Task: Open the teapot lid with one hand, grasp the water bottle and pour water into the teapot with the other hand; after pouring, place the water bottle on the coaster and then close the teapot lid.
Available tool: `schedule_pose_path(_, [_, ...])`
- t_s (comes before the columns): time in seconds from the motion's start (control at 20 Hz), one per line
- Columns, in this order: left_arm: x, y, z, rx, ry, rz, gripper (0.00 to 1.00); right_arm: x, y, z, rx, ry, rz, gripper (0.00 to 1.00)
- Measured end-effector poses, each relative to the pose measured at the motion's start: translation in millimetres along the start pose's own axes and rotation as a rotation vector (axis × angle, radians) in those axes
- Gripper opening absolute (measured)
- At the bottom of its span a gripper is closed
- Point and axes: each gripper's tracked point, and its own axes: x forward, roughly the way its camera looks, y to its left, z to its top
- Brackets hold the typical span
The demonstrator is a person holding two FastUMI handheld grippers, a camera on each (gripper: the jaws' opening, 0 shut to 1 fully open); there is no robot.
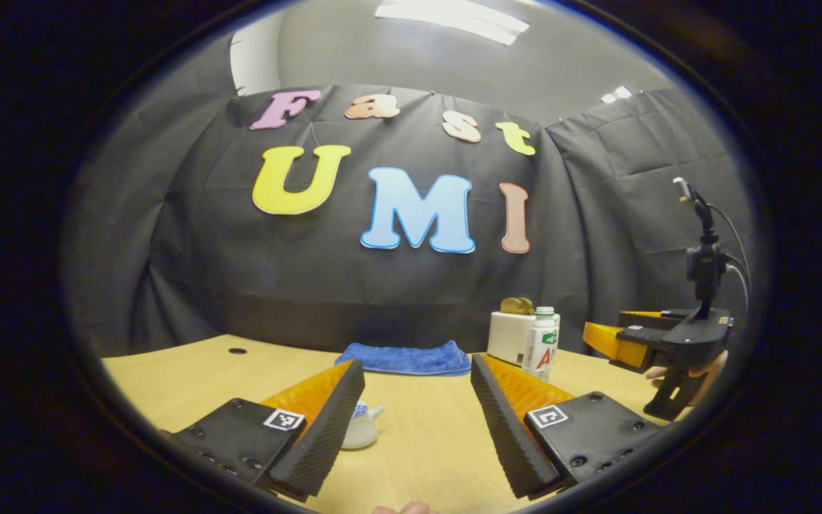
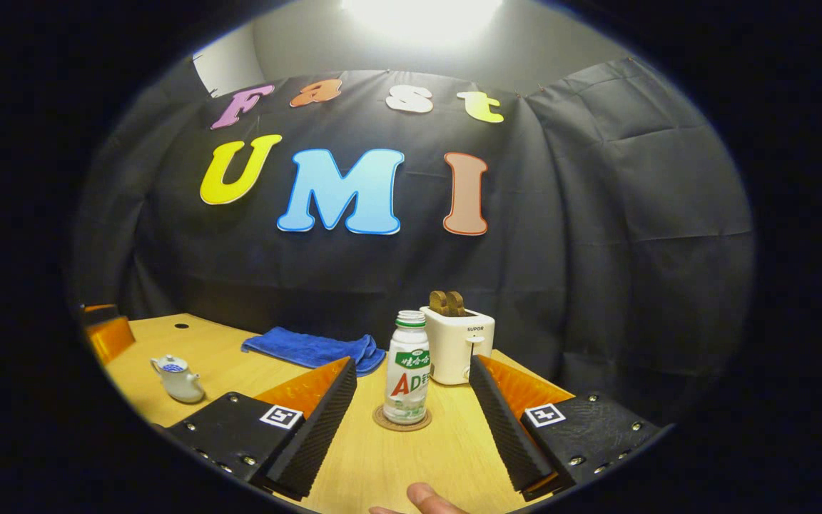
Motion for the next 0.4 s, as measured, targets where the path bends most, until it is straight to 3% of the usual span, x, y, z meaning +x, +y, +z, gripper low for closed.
schedule_pose_path(0.2, [-3.6, -25.9, -29.0, -0.064, 0.025, 0.014, 1.0, -29.4, 36.0, -46.4, 0.034, 0.104, 0.061, 0.98])
schedule_pose_path(0.4, [-12.2, -25.5, -36.6, 0.011, 0.054, 0.056, 0.99, -39.2, 54.0, -76.5, 0.034, 0.17, 0.094, 0.98])
